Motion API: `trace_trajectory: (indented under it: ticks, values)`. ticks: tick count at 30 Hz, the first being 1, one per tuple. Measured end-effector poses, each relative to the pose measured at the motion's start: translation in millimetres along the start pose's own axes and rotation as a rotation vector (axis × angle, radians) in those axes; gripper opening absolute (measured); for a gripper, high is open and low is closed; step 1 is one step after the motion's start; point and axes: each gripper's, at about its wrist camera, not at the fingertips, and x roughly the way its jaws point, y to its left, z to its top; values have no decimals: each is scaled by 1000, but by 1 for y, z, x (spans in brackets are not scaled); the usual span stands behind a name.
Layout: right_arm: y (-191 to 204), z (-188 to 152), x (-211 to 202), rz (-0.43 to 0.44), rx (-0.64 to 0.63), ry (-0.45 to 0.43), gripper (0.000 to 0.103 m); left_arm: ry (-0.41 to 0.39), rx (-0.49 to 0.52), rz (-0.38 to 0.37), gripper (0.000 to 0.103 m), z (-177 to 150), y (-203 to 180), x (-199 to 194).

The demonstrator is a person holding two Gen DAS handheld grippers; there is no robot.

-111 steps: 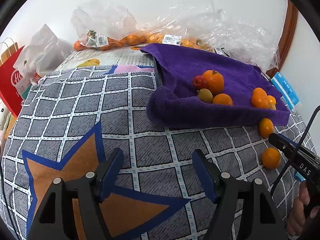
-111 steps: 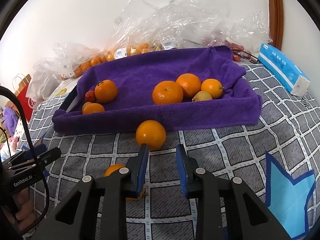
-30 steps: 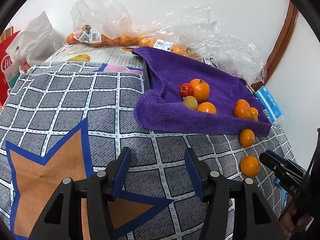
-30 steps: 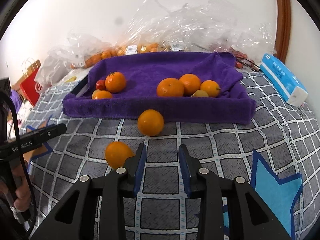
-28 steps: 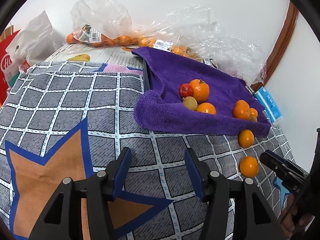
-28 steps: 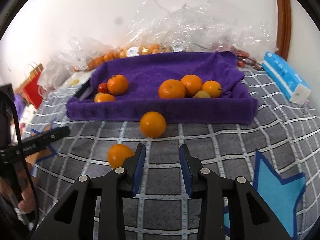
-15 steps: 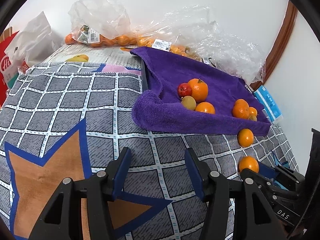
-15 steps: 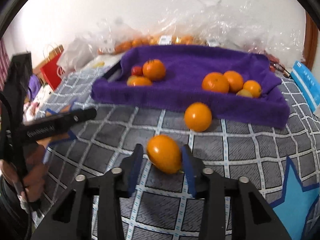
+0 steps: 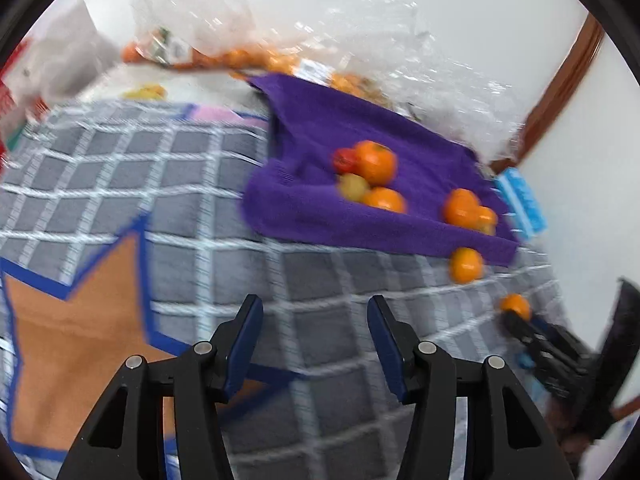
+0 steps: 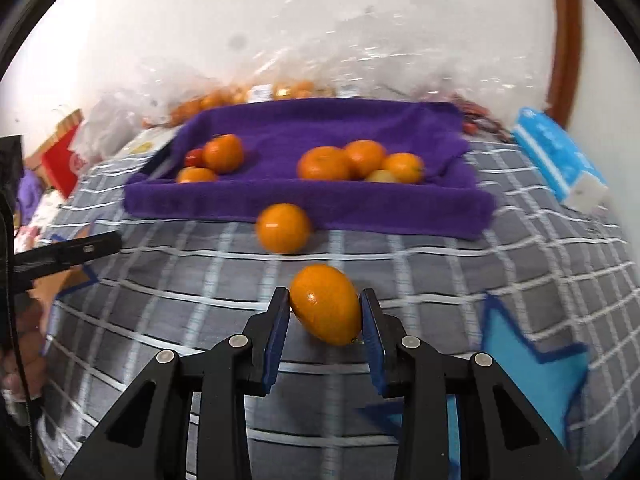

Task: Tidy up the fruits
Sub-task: 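Carry the oval orange with the right gripper while the left gripper approaches a round orange, then grasp the round orange with the left gripper while the right gripper holds the oval orange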

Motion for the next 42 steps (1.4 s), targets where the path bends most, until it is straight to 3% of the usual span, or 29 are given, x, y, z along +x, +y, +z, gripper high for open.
trace_trajectory:
  ticks: [12, 20, 24, 32, 37, 42]
  values:
    - [-55, -1, -4, -75, 146, -47, 36, 9, 172, 8, 53, 15, -75, 18]
    - [-63, -2, 0, -55, 178, -38, 36, 23, 199, 25, 56, 10, -85, 34]
    - [-62, -2, 2, -47, 175, -35, 36, 52, 160, 35, 56, 5, -75, 44]
    - [-55, 0, 13, -53, 155, 9, 36, 8, 183, 84, 60, -1, -81, 44]
    - [-62, -1, 12, -8, 185, 2, 36, 36, 147, 53, 57, 1, -84, 45]
    - [-67, -3, 9, -33, 207, -8, 36, 57, 176, 14, 57, -3, -100, 48]
